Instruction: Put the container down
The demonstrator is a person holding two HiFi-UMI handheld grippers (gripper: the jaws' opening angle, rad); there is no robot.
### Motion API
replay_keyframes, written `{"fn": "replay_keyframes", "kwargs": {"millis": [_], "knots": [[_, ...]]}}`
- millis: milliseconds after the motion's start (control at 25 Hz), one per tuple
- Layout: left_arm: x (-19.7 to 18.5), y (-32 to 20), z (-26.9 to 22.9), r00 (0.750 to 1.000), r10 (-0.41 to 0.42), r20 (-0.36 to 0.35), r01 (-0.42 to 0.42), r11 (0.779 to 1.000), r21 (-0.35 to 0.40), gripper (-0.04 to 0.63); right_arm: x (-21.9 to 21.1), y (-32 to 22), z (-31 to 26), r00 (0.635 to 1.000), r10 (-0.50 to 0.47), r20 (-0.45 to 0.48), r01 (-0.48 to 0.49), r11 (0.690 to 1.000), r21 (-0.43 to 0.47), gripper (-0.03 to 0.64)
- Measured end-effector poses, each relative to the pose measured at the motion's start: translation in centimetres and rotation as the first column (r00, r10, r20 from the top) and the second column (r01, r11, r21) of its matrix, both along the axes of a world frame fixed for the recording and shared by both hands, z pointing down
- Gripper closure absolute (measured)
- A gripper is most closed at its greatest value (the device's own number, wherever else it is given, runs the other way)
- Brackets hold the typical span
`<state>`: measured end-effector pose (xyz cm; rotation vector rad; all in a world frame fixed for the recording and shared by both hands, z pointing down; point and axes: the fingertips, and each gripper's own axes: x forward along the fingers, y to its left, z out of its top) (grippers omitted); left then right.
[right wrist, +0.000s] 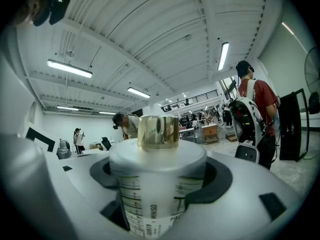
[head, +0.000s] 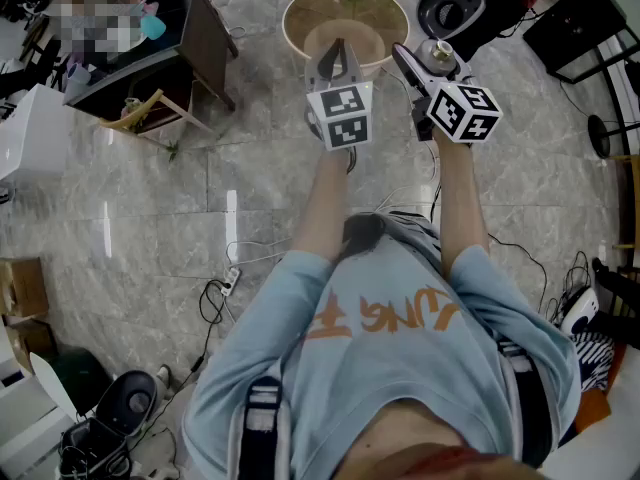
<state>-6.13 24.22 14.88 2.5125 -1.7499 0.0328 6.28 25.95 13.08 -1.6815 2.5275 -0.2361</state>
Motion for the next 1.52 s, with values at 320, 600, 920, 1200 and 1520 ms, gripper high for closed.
{"fn": "replay_keyframes", "kwargs": {"millis": [320, 600, 920, 1200, 1520], "knots": [[-0.1, -0.7, 0.7, 1.0, 0.003, 0.0, -0.003, 1.0, -0.013, 0.563, 0.3, -0.7, 0.3, 0.999, 0.007, 0.031, -0.006, 1.0, -0.018, 0.258], [-0.7, -1.6, 0.9, 1.0, 0.003, -0.004, -0.003, 1.0, -0.021, 0.563, 0.0, -1.4, 0.5, 1.0, 0.012, 0.007, -0.012, 1.0, -0.022, 0.258], [-1.4, -2.7, 1.6, 1.0, -0.007, -0.025, 0.006, 0.999, -0.035, 0.563, 0.0, -2.1, 0.9, 1.0, 0.01, -0.007, -0.01, 1.0, -0.02, 0.258], [-1.2, -3.6, 1.1, 1.0, 0.005, -0.021, -0.006, 0.999, -0.036, 0.563, -0.1, -3.0, 0.2, 1.0, -0.002, -0.014, 0.002, 1.0, -0.016, 0.258], [-1.8, -5.4, 1.7, 1.0, -0.019, -0.019, 0.017, 0.998, -0.061, 0.563, 1.1, -4.4, -0.1, 1.0, 0.001, -0.002, -0.001, 1.0, -0.017, 0.258]]}}
